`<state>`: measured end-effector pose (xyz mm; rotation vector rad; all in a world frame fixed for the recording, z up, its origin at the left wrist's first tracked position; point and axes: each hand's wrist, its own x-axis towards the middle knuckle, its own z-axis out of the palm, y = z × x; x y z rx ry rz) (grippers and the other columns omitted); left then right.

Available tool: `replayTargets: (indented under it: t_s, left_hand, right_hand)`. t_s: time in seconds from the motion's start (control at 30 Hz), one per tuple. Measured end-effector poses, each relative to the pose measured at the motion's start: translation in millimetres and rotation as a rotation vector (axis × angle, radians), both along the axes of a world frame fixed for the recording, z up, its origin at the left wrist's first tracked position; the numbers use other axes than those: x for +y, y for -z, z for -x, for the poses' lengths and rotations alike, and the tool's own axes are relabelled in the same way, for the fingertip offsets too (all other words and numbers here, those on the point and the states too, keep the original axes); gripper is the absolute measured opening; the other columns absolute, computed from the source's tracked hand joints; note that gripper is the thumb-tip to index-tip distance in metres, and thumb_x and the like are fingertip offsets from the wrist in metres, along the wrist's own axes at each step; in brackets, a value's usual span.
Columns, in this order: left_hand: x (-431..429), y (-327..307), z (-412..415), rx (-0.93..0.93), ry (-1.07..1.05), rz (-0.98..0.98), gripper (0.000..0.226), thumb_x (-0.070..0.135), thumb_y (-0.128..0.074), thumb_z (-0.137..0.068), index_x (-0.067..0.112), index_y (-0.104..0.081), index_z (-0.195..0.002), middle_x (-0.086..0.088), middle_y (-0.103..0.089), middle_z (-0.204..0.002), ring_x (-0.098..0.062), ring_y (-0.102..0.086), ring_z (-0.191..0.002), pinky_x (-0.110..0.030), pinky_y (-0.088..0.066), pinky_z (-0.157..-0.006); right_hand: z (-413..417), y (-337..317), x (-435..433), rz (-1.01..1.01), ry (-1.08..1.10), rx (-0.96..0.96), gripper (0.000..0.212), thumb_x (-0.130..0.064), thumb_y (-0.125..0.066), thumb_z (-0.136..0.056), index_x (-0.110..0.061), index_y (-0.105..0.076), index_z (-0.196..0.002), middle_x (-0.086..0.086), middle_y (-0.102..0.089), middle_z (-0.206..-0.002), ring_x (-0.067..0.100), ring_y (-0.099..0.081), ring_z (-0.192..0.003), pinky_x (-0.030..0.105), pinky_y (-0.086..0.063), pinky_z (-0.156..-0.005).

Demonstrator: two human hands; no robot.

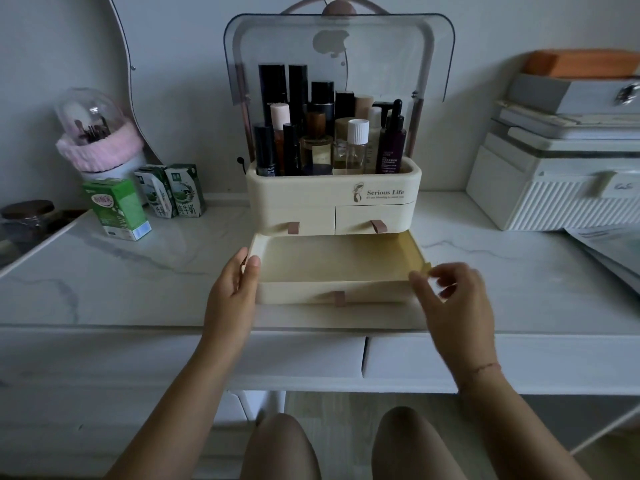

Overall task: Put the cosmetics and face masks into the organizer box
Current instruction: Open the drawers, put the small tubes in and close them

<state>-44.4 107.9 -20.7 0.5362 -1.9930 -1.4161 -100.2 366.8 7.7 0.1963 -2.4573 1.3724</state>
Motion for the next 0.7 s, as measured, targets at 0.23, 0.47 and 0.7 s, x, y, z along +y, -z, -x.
replayTargets:
  t_s: [0.23, 0.47, 0.7]
  left_hand:
    - [14.8, 4.5, -11.6, 0.031, -0.058, -0.015, 0.053, 0.044, -0.053, -0.089, 0.018, -0.048, -0.135, 0.029, -0.055, -0.099, 0.017, -0.05, -0.091, -0.014, -0.034, -0.082]
    - [43.5, -18.1, -27.2, 0.042, -0.161, 0.12, 0.054, 0.039, -0.047, -0.094, 0.023, -0.031, -0.144, 0.004, -0.039, -0.147, -0.008, -0.038, -0.132, -0.023, -0.031, -0.102]
    - [179.5, -71.8, 29.3, 0.246, 0.372, 0.134, 0.045, 0.035, -0.048, -0.094, 0.024, -0.04, -0.137, 0.008, -0.045, -0.139, -0.001, -0.043, -0.127, -0.014, -0.034, -0.101]
  right_hand:
    - [24.9, 10.8, 5.7, 0.152, -0.169, -0.121, 0.049, -0.036, -0.059, -0.089, -0.015, -0.049, -0.132, 0.002, -0.062, -0.119, 0.014, -0.059, -0.104, 0.023, -0.049, -0.08]
    - [18.5, 10.1, 13.7, 0.116, -0.174, -0.085, 0.062, -0.039, -0.057, -0.089, -0.016, -0.037, -0.142, 0.003, -0.049, -0.14, 0.017, -0.046, -0.128, 0.035, -0.039, -0.107]
    - [51.5, -23.8, 121.9, 0.04, 0.106, 0.119, 0.057, -0.039, -0.057, -0.09, -0.015, -0.039, -0.139, 0.006, -0.046, -0.141, 0.02, -0.043, -0.129, 0.033, -0.035, -0.105]
